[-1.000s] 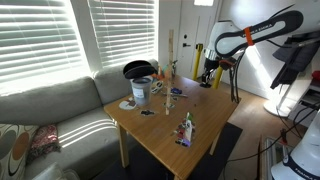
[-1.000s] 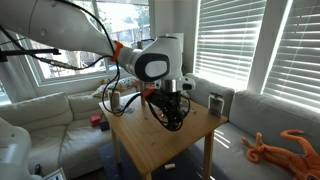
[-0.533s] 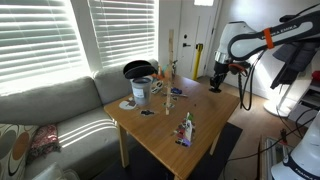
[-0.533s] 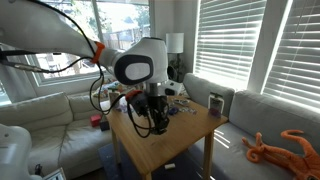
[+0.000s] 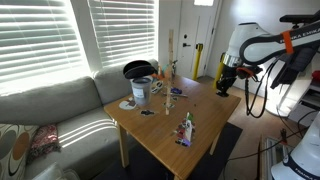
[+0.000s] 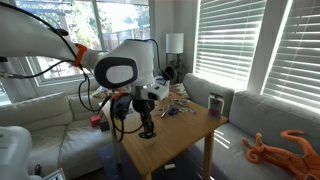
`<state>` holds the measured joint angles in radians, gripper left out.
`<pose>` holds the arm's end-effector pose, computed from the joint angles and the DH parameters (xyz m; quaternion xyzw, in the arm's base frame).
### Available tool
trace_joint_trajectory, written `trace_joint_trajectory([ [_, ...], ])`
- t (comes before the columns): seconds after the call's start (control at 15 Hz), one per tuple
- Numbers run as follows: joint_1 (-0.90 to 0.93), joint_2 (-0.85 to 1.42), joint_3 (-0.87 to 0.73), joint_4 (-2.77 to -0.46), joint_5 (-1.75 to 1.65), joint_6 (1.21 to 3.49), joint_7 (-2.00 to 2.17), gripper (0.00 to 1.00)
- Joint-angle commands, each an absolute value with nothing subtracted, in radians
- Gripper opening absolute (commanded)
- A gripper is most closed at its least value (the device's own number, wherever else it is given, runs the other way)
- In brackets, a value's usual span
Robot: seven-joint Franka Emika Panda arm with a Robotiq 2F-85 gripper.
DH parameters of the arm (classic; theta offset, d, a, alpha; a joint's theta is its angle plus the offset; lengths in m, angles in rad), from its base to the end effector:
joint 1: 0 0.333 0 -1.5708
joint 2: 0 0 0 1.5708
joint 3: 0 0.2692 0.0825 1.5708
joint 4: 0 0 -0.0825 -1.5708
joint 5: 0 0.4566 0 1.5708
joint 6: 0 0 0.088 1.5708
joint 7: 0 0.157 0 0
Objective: Pick up the black object and put it near the bottom right corner of the table
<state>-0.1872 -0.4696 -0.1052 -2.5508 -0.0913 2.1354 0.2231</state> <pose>0.4660 -0.1413 0.3062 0.9734 -0.2272 0.0260 0.0162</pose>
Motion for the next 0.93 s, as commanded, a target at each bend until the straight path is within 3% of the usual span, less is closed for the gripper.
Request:
trace_joint_trajectory([
  [0.0, -0.194, -0.464, -0.099, -2.547, -0.088, 2.134, 0.22, 0.29],
  [0.13, -0.194, -0.458, -0.099, -2.545, -0.088, 2.134, 0.22, 0.29],
  [0.2, -0.194, -0.458, -0.099, -2.545, -0.088, 2.134, 0.22, 0.07],
  [0.87, -0.309, -0.553, -0.09, -2.657, -0.101, 2.169, 0.482, 0.07],
])
